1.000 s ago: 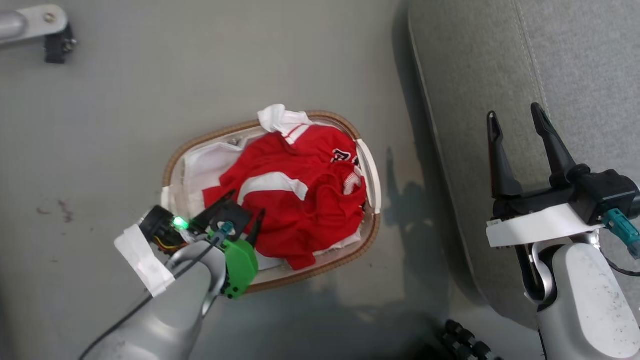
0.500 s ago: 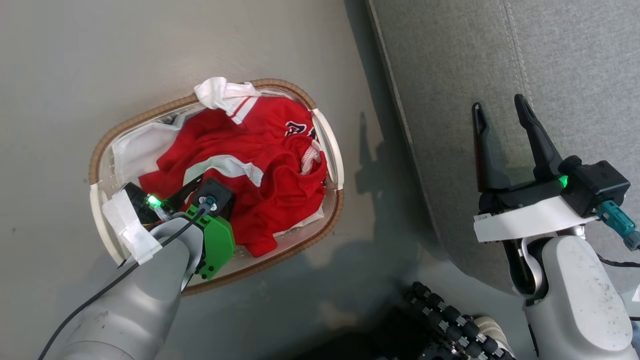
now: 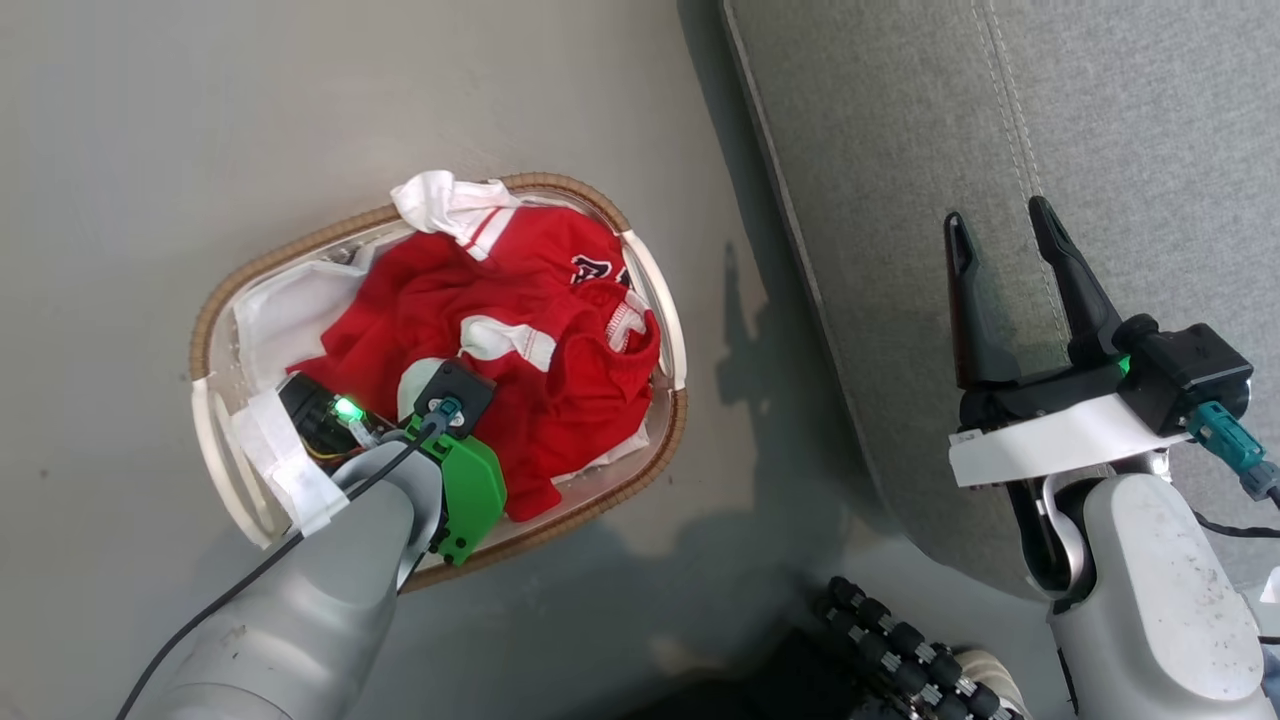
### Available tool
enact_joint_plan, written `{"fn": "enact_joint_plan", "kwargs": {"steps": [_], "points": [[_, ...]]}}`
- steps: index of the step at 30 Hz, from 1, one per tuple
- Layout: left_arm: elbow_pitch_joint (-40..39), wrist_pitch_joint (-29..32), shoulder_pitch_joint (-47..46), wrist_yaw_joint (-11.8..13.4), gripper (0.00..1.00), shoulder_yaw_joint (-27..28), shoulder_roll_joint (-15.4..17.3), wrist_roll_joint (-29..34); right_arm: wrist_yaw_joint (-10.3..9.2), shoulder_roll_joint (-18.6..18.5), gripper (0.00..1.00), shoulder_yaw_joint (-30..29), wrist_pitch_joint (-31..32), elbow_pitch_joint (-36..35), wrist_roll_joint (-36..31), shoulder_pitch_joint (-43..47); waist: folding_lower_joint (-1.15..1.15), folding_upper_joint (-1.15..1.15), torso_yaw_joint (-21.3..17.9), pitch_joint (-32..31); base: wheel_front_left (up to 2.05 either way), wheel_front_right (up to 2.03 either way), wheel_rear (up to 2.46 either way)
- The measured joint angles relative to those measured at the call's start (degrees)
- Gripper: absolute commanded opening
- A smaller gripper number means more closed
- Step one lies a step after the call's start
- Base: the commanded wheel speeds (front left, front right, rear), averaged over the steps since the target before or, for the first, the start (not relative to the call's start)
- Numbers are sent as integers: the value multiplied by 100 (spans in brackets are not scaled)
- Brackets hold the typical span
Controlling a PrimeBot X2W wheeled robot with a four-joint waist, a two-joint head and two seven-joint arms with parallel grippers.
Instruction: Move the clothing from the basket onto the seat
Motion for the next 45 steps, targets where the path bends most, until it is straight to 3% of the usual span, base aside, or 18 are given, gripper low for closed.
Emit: {"fn": "enact_joint_plan", "kwargs": {"steps": [8, 18, 24, 37, 45], "points": [[-411, -111, 125, 0, 0, 137, -41, -432, 0, 2, 100, -197, 0, 192, -301, 121, 0, 0, 324, -447, 0, 0, 0], [-1744, -124, 414, 0, 0, 189, -76, -661, 1, 7, 100, -445, 0, 486, -669, 514, -1, 0, 830, -1356, 0, 0, 0], [-2548, -125, 391, 0, 0, 235, 118, -597, 0, 5, 100, -482, 0, 587, -813, 909, -1, 0, 1144, -2188, 0, 0, 0], [-3041, -125, -867, 0, 0, 74, 639, -593, 1, 3, 100, -169, 0, 651, -873, 1407, -1, 0, 1506, -3672, 0, 0, 0], [-3104, -38, -1674, 0, 0, -278, 883, -790, 0, 2, 100, 143, 0, 633, -889, 1426, -1, 0, 1546, -4181, 0, 0, 0]]}}
